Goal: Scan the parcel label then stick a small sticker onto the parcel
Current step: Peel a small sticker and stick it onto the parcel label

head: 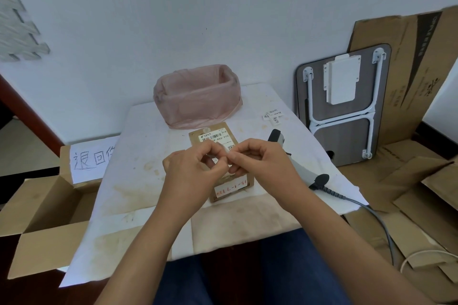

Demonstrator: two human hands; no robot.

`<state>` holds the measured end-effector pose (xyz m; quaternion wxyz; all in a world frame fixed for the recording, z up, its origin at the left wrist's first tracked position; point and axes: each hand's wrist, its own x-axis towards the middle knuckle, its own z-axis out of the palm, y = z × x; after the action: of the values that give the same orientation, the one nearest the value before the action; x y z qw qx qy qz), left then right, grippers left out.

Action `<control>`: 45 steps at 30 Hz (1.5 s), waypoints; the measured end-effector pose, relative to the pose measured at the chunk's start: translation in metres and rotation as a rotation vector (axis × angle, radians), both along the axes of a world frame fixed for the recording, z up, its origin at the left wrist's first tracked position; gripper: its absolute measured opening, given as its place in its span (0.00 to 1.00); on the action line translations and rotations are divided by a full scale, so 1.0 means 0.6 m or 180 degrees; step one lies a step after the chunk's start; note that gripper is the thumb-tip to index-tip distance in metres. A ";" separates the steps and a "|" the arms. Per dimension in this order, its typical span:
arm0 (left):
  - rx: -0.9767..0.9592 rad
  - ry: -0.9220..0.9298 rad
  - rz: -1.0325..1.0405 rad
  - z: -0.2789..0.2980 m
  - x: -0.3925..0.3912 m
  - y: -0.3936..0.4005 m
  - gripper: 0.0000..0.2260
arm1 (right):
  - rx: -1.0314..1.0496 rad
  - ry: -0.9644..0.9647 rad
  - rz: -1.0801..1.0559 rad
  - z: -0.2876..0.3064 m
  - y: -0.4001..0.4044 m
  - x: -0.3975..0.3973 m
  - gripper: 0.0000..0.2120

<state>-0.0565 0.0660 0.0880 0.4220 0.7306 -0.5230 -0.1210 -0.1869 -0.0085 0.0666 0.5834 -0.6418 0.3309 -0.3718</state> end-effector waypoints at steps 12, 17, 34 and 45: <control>0.0103 0.0075 0.0004 -0.003 0.001 -0.002 0.05 | -0.0086 0.0098 0.0025 -0.003 -0.002 -0.002 0.04; 0.0042 0.0115 -0.0061 -0.005 0.000 0.000 0.04 | -0.0142 0.0093 -0.0049 -0.004 -0.003 -0.003 0.03; -0.0392 0.0024 -0.0076 -0.011 -0.016 0.013 0.10 | -0.0058 -0.0042 -0.0204 -0.015 0.008 0.001 0.04; -0.0312 0.0099 -0.0034 -0.009 -0.015 0.013 0.11 | -0.0107 -0.0070 -0.0135 -0.011 0.009 0.000 0.07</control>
<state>-0.0658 0.0739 0.0825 0.4647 0.7043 -0.5256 -0.1089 -0.1866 -0.0032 0.0598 0.5682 -0.6402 0.3317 -0.3966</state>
